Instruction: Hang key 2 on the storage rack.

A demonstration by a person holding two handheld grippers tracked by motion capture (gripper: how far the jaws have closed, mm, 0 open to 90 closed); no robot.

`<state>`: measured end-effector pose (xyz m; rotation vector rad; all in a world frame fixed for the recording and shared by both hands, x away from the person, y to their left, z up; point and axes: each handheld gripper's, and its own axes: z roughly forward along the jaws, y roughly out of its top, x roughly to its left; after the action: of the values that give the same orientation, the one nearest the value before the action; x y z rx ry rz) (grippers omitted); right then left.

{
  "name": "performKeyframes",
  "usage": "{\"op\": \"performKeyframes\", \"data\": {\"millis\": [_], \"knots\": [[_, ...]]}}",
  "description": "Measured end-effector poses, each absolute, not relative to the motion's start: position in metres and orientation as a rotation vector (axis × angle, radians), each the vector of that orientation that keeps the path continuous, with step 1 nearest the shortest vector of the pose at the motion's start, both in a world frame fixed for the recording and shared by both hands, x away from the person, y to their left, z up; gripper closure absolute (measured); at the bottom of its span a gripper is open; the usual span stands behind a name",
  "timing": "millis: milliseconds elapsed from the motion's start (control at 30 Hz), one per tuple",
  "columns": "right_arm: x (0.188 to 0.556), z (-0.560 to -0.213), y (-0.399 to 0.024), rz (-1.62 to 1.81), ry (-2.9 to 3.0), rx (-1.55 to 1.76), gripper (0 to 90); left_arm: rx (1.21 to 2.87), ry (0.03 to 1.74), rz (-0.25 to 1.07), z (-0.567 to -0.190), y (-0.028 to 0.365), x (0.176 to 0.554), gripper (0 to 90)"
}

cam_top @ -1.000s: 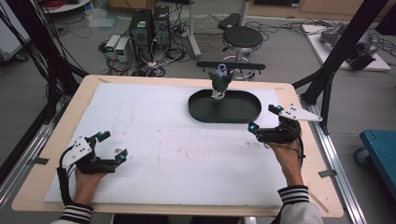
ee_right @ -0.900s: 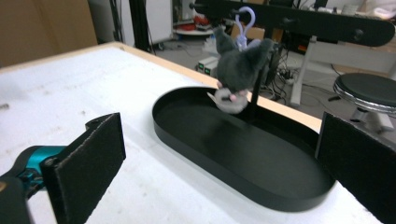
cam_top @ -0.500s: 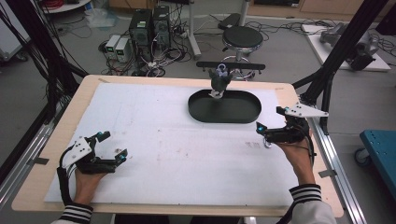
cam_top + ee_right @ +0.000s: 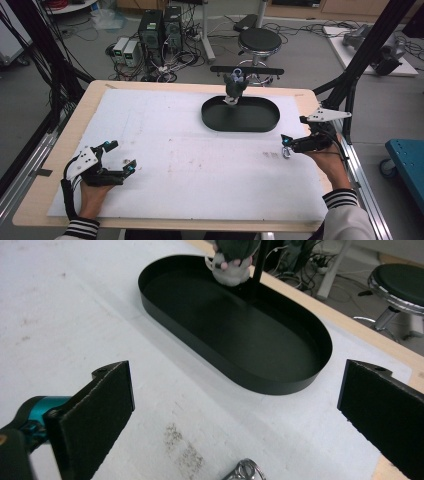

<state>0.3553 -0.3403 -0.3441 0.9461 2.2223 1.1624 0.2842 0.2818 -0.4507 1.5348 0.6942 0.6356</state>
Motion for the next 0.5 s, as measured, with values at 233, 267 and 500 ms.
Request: {"op": "performKeyframes", "data": {"millis": [233, 267, 500], "knots": [[0.365, -0.349, -0.343, 1.088, 2.324, 0.899, 0.8, 1.538, 0.688, 0.638, -0.451, 0.282, 0.284, 1.7], [0.366, -0.350, -0.343, 1.064, 2.343, 0.894, 0.8, 1.538, 0.689, 0.638, -0.451, 0.282, 0.284, 1.7], [0.374, -0.358, -0.349, 1.004, 2.408, 0.911, 0.8, 1.541, 0.688, 0.639, -0.451, 0.282, 0.284, 1.7]]}}
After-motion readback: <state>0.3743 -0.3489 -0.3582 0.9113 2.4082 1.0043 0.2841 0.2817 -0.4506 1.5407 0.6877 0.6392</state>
